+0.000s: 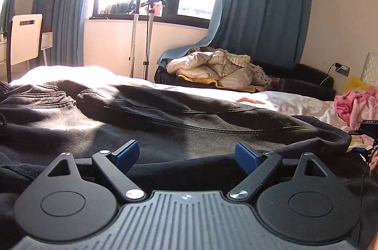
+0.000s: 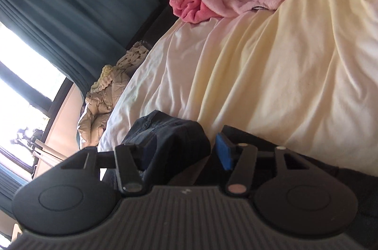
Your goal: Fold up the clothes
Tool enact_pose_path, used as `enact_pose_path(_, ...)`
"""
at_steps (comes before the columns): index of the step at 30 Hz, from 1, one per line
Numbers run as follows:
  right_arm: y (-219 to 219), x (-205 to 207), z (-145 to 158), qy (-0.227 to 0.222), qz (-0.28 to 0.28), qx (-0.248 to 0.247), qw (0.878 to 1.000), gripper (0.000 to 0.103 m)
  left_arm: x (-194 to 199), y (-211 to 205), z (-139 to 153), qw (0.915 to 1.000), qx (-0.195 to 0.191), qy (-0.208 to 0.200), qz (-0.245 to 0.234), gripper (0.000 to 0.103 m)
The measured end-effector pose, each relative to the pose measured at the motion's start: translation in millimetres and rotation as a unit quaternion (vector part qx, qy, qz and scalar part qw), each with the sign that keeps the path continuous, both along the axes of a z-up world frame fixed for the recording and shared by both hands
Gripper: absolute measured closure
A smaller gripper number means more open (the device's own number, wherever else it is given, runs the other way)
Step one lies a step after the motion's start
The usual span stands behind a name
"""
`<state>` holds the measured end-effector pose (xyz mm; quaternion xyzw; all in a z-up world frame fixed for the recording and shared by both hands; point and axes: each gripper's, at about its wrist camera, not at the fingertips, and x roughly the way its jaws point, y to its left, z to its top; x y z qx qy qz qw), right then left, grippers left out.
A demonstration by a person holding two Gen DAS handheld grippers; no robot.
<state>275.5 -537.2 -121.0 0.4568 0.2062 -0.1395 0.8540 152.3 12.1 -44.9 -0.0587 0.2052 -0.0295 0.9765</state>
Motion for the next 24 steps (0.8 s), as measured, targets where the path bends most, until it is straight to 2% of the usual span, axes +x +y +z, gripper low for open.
enact_pose_path(2,6,15,-1,0.008,0.032,0.002,0.999,0.047,3,1,-3,0.9999,-0.006,0.009,0.002,0.013)
enact_pose_path(5,18,38,-1,0.033,0.043,-0.014,0.998,0.047,7,2,-7,0.9997,-0.011,0.02,0.003,0.013)
enact_pose_path(8,28,56,5,0.068,0.021,-0.067,0.995,0.07,8,0,-12,0.9997,-0.008,0.023,0.003,0.013)
enact_pose_path(10,36,68,13,0.103,0.004,-0.107,0.989,0.092,8,-3,-15,0.9997,-0.001,0.026,0.002,0.013)
enact_pose_path(11,39,69,18,0.1,-0.005,-0.117,0.988,0.094,8,-3,-16,0.9996,0.0,0.027,0.0,0.013)
enact_pose_path(13,47,66,38,0.064,-0.021,-0.155,0.986,0.099,6,-4,-16,0.9996,-0.004,0.027,-0.004,0.013)
enact_pose_path(16,62,51,73,-0.016,-0.03,-0.234,0.972,0.1,0,-6,-15,0.9997,-0.007,0.022,-0.011,0.013)
enact_pose_path(17,63,48,79,-0.021,-0.031,-0.247,0.968,0.1,-1,-7,-14,0.9997,-0.004,0.019,-0.012,0.013)
enact_pose_path(19,56,44,69,0.005,-0.033,-0.246,0.969,0.1,-4,-8,-13,0.9998,0.0,0.014,-0.015,0.013)
enact_pose_path(24,28,27,5,0.094,-0.037,-0.203,0.974,0.099,-7,-13,-14,0.9997,0.01,0.008,-0.021,0.013)
